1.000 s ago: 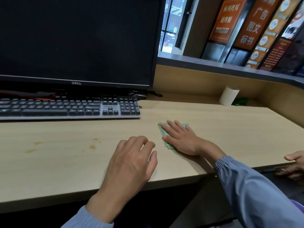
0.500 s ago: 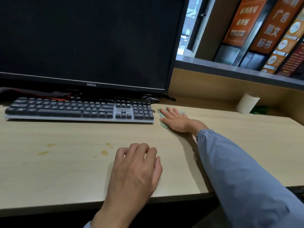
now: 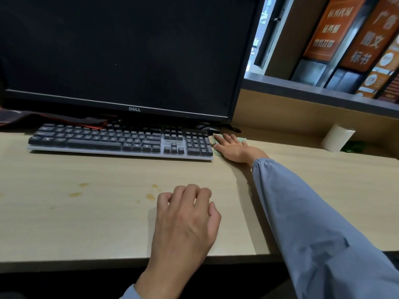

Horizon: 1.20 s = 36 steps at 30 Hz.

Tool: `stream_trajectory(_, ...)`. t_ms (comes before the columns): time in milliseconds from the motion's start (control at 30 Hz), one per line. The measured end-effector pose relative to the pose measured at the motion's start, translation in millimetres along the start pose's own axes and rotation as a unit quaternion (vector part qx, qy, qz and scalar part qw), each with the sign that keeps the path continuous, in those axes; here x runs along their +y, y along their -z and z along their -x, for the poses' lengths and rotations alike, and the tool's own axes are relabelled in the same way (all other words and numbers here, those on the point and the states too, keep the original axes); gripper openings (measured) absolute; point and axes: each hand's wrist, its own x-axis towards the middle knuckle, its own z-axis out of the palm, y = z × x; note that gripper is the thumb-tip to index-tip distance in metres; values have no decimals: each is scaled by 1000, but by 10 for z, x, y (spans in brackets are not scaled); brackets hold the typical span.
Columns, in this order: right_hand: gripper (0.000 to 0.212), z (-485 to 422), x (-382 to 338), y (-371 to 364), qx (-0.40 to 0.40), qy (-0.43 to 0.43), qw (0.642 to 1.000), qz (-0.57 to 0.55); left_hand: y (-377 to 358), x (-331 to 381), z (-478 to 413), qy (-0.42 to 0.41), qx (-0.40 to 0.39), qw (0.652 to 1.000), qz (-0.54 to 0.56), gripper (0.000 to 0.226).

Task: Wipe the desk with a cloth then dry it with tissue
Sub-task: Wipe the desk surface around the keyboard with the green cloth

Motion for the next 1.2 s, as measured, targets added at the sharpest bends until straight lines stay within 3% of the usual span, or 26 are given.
stream_trajectory(567,59,611,-149,-222,-6,40,999,20,32,-33,-8,52,-20,998,28,21)
stream_trajectory(967,61,1829,-151,-588,0,65,998,7,84,-35,14,63,-27,996,62,20)
stream_trajectory(1200,59,2424,-221,-791,20,67,998,6,116,-61,31,50,-40,994,91,7)
